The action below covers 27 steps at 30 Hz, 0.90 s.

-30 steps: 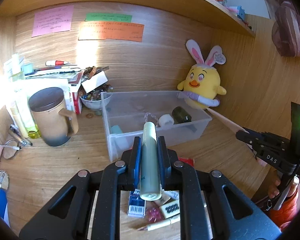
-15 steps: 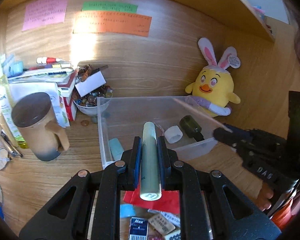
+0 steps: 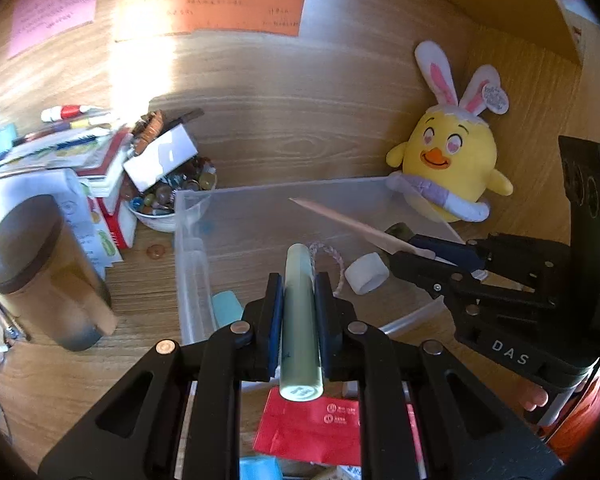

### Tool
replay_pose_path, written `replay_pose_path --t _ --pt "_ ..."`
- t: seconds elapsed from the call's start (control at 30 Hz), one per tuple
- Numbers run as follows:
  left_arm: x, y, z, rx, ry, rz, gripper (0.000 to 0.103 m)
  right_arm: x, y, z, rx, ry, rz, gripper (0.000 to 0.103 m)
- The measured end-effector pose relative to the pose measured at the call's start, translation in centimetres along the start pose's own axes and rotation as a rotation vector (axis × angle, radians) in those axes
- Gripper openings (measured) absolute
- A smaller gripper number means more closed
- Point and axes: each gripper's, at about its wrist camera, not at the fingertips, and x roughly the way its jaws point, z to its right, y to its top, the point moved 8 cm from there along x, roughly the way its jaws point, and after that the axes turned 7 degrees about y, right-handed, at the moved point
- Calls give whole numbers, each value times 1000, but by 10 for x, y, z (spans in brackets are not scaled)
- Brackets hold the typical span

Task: Organize objects
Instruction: 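Carry stick and white tube into the clear box and release both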

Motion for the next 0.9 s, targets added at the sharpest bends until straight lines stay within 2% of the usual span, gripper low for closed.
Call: replay_pose_path --t 0.47,0.7,0.77,0.8,0.83,0.9 --pt "32 -7 8 55 -6 -76 15 37 -12 19 -46 52 -113 20" --pt "29 -3 5 61 22 -63 15 38 -14 30 -46 -5 -124 21" --pt "25 -2 4 55 17 -59 17 35 -14 32 -41 -23 -127 28" --pt "23 -2 3 53 16 -57 19 33 -14 33 -38 -27 -125 35" --pt "20 -1 2 51 18 -50 24 30 -14 33 -34 -29 -121 42" --pt "13 0 1 53 34 -31 33 23 -14 31 -26 -31 -110 48"
